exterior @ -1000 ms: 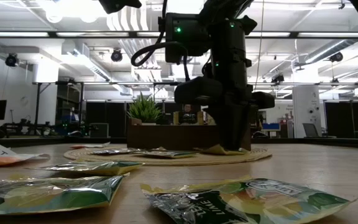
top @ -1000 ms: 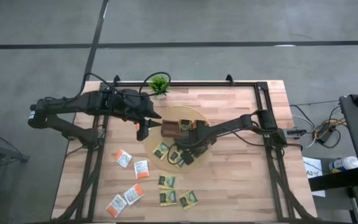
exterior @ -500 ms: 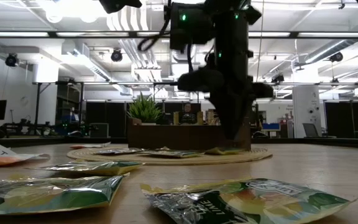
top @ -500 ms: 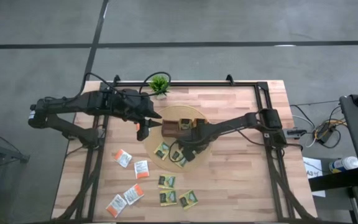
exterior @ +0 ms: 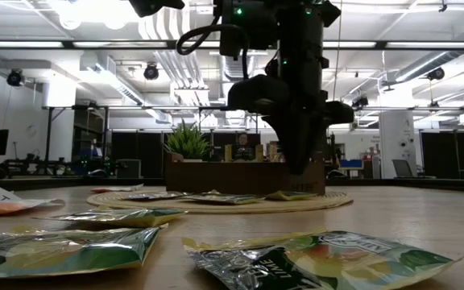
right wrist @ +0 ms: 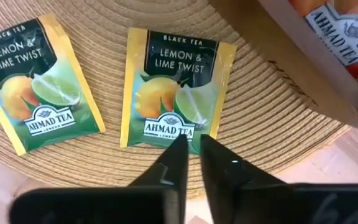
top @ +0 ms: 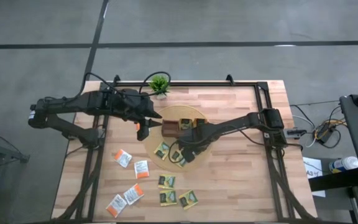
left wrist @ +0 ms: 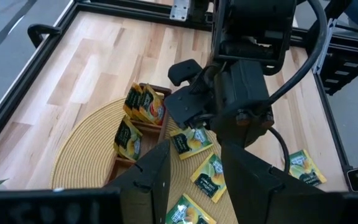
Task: Pick & Place Tea
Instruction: Put the yellow tea bag into the middle section of the wooden organizer
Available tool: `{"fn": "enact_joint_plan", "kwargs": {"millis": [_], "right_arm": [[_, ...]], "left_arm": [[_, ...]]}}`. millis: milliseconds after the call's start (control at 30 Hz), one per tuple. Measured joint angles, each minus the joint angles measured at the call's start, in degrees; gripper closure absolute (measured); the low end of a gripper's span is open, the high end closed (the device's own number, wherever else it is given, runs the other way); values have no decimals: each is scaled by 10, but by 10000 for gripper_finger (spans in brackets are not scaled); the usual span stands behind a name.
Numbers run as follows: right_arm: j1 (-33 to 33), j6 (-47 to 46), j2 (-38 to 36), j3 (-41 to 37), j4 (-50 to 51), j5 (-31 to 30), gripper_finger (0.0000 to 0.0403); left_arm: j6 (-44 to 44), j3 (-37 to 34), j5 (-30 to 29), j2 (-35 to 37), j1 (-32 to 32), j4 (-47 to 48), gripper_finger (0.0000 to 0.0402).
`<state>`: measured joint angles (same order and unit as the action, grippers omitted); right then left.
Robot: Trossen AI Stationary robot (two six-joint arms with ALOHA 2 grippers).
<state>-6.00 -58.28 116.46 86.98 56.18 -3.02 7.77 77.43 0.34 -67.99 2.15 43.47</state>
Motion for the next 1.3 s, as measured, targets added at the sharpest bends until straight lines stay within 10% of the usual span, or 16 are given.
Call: {"fn": "enact_joint_plan", "kwargs": {"millis": [333,633,800,1033,1300], "right_arm": [[11,-17,0,-31,-29,4,223],[16,-28,-6,-97,-114,36,187],[16,-29,-6,-110,-125,40,226],[15,-8,-4,-102,-144,45,379],[15,-3,-4,-89,-147,33,394]], "left_arm": [[2,0,0,0,0,-2,266],[3,0,0,0,0,-2,266],[2,0,0,0,0,-3,266],[0,0,-3,0,0,-5,266],[1,0,-3,0,0,-6,266]]}}
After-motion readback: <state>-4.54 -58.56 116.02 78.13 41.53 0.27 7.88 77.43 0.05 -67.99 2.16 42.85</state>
